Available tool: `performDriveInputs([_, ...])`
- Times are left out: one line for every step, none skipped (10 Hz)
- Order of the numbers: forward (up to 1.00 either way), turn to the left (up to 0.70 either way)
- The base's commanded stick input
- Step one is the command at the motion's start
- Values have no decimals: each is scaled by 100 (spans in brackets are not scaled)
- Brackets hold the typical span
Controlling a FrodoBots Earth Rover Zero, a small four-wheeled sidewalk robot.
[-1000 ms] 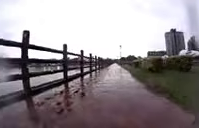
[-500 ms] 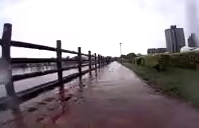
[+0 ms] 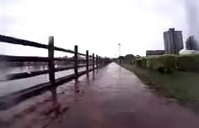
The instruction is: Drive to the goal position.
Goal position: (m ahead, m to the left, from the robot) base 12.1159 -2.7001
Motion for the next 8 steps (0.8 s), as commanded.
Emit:
performDriveInputs([100, 0])
performDriveInputs([100, 0])
performDriveInputs([100, 0])
performDriveInputs([100, 0])
performDriveInputs([100, 0])
performDriveInputs([100, 0])
performDriveInputs([100, 0])
performDriveInputs([100, 0])
